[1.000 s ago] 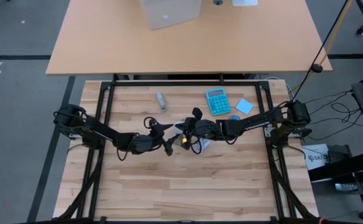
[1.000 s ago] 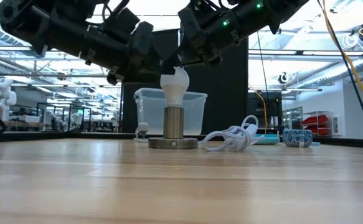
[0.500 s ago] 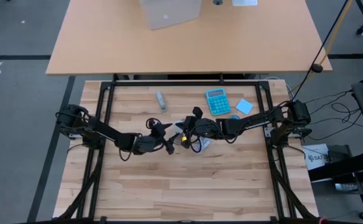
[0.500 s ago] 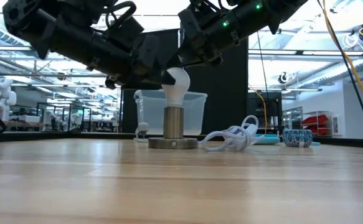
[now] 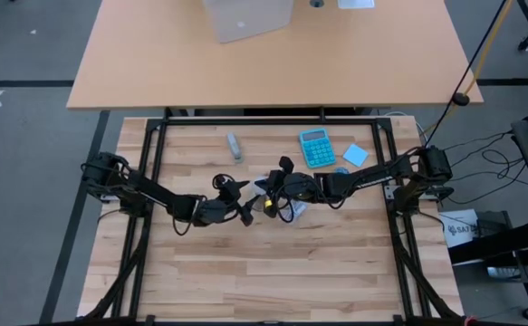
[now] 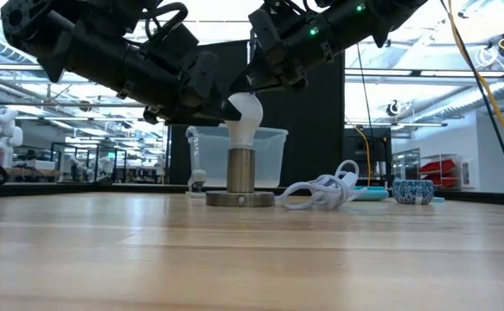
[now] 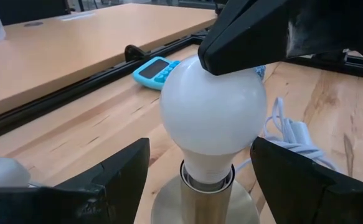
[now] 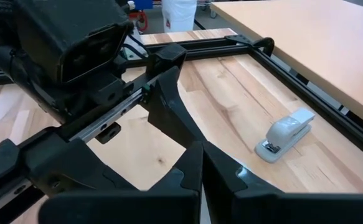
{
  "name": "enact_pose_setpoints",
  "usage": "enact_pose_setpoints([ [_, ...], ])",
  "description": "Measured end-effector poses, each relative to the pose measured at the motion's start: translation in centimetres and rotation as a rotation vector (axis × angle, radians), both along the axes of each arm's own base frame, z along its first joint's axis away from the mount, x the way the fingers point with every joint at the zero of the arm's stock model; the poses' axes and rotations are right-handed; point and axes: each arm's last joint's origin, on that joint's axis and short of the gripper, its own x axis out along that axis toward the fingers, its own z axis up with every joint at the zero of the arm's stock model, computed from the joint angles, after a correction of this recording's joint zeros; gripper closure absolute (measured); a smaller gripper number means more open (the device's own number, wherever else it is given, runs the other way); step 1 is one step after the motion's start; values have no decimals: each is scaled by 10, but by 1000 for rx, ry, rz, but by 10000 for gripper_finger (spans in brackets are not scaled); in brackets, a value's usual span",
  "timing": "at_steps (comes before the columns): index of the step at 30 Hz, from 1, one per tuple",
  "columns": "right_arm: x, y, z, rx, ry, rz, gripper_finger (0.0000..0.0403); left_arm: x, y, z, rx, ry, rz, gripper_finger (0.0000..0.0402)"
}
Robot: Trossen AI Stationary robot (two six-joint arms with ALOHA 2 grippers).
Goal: Screw lightbulb
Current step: Insert the white lightbulb into the desk lamp
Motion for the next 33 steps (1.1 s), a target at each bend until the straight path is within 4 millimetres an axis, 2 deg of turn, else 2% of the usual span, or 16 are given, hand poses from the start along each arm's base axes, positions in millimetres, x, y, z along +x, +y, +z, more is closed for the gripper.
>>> enact_pose_setpoints([
  [22, 2, 5, 4, -60, -31, 51, 403, -1, -4, 0, 6, 5, -19, 122],
  [33, -3, 9, 15, -118, -38, 108, 403, -1, -5, 0, 1, 5, -32, 122],
])
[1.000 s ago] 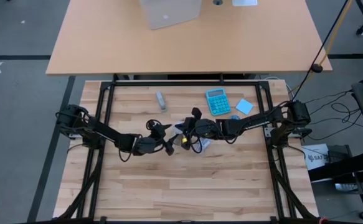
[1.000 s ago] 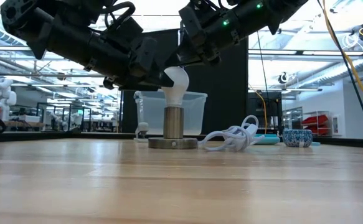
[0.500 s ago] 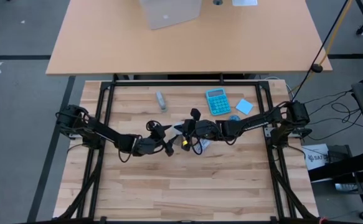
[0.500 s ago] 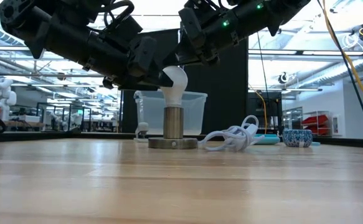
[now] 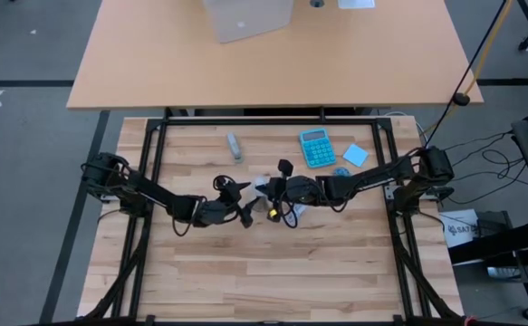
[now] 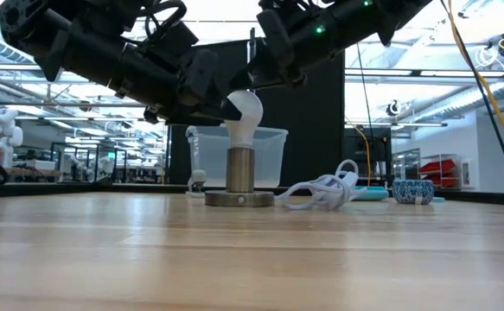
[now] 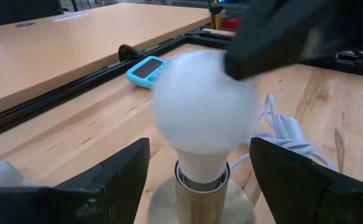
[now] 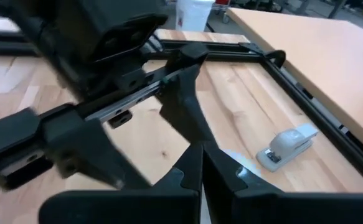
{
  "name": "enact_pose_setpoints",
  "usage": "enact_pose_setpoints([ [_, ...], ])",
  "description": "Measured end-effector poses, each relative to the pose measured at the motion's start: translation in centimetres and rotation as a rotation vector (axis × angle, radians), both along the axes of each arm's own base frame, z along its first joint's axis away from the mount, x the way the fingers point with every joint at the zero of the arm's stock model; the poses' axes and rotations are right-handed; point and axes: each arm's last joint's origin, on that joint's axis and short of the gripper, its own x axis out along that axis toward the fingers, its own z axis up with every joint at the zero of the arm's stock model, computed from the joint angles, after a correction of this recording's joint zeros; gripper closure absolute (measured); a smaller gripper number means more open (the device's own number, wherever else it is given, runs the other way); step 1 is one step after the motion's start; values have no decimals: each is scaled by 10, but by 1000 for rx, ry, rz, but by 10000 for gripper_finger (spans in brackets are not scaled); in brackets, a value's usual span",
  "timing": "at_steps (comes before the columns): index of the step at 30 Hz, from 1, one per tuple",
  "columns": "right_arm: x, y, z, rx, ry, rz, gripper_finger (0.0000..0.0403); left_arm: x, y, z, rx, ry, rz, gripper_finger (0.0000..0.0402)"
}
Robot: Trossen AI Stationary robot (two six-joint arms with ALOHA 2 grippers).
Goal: Screw lightbulb
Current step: Insert the white lightbulb into the desk lamp
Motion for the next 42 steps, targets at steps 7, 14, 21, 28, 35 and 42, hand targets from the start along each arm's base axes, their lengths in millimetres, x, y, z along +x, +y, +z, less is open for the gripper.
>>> enact_pose_setpoints([
  [7, -3, -1, 13, -40, -37, 13, 403, 0, 0, 0, 0, 0, 0, 122],
  [14, -5, 0, 22, -74, -57, 27, 403, 0, 0, 0, 0, 0, -2, 122],
  [21, -7, -1, 28, -85, -75, 26, 403, -1, -7, 0, 5, 0, -26, 122],
  [28, -10, -3, 28, -132, -40, -31, 403, -4, -20, 1, 3, -5, -62, 122],
  [35, -21, -8, 32, -190, 3, -160, 403, -21, -40, 12, 82, 7, 30, 125],
  [42, -33, -14, 16, -167, -126, -189, 403, -35, -47, 27, 123, 9, 67, 275],
])
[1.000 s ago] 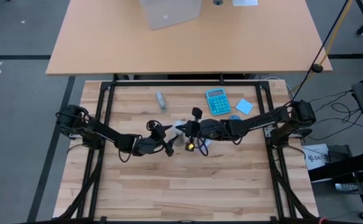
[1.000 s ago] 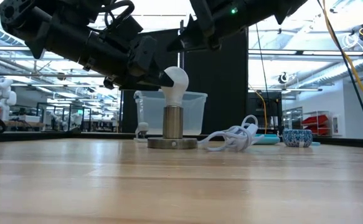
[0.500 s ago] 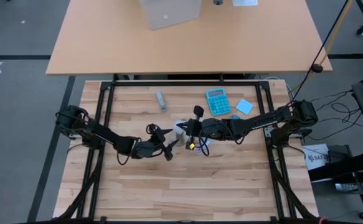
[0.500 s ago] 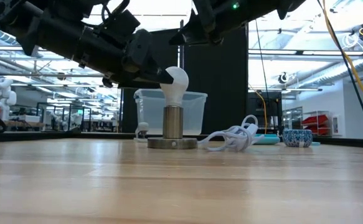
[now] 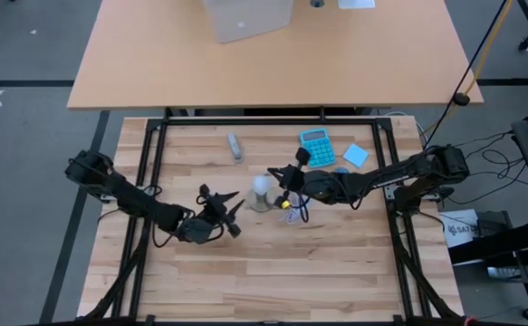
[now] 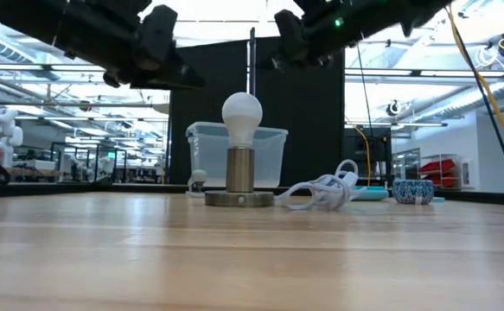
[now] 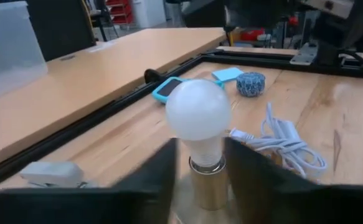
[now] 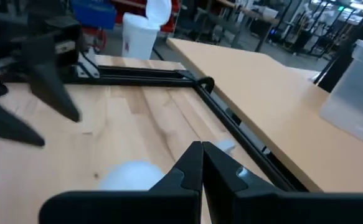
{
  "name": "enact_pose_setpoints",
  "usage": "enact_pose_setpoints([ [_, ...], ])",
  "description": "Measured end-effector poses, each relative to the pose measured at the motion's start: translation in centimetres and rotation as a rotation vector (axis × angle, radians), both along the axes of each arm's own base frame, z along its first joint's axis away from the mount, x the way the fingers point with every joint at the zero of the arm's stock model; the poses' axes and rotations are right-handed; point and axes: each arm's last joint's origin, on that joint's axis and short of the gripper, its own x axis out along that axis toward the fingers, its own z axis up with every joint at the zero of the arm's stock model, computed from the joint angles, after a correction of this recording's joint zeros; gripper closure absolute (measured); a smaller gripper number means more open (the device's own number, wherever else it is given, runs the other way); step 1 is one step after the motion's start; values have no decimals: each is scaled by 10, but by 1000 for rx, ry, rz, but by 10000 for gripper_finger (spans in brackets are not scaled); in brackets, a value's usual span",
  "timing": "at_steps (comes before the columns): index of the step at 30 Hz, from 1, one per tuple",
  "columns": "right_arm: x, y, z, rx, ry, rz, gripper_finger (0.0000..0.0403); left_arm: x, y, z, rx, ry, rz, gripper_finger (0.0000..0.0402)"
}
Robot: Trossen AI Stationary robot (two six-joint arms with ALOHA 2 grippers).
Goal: Screw lightbulb
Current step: Insert the white lightbulb into the desk lamp
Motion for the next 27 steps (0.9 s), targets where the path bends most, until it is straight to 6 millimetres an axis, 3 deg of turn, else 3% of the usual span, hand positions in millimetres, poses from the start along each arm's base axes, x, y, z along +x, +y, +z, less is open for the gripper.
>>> enact_pose_setpoints([
  [3, -8, -3, -12, 16, -45, -11, 403, -2, 1, 3, 1, 8, -9, 374],
  [5, -13, -5, -20, 27, -56, -3, 403, -2, 2, 5, 1, 21, -34, 392],
  [12, -29, -17, -43, 126, -87, 20, 403, 9, 19, 7, -60, 18, -155, 400],
  [21, -28, -29, -49, 197, -77, 84, 403, 21, 43, 13, -99, -25, -254, 401],
  [27, -27, -28, -54, 216, -61, 100, 403, 24, 46, 7, -105, 2, -265, 401],
])
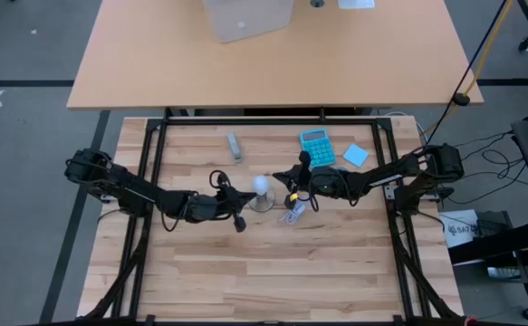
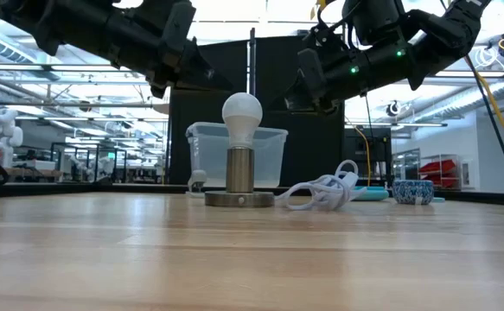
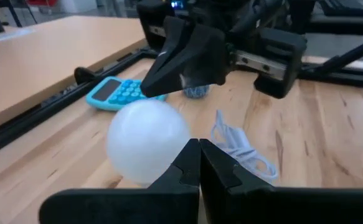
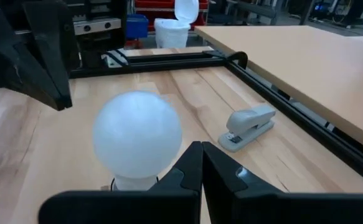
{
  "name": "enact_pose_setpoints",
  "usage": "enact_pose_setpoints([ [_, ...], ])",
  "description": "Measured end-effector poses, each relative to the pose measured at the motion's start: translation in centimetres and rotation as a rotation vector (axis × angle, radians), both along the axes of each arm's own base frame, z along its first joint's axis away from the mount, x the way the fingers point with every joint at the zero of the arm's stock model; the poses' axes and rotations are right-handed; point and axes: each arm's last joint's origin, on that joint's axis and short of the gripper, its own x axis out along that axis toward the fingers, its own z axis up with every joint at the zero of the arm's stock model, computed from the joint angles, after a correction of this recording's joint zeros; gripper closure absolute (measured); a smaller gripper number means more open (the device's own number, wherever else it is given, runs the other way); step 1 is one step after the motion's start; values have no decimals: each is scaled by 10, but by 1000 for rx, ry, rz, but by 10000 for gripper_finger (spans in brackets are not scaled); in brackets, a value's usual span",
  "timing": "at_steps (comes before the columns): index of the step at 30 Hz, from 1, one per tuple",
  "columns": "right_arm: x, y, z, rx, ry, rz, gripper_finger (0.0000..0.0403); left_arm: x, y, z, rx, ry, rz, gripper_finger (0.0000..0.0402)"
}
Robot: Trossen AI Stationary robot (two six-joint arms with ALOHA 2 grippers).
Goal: Screw lightbulb
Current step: Insert the white lightbulb into the desk lamp
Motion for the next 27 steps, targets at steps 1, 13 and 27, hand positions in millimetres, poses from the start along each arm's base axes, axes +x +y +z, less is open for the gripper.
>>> enact_pose_setpoints([
  [1, 0, 0, -1, 0, 7, -1, 403, 1, 1, -2, -3, 7, -8, 401],
  [13, 2, -1, 3, 33, -36, 31, 403, 4, 3, -9, -11, 28, -22, 401],
  [27, 8, -16, 4, 7, -33, -33, 403, 5, 4, -9, -14, 29, -27, 401],
])
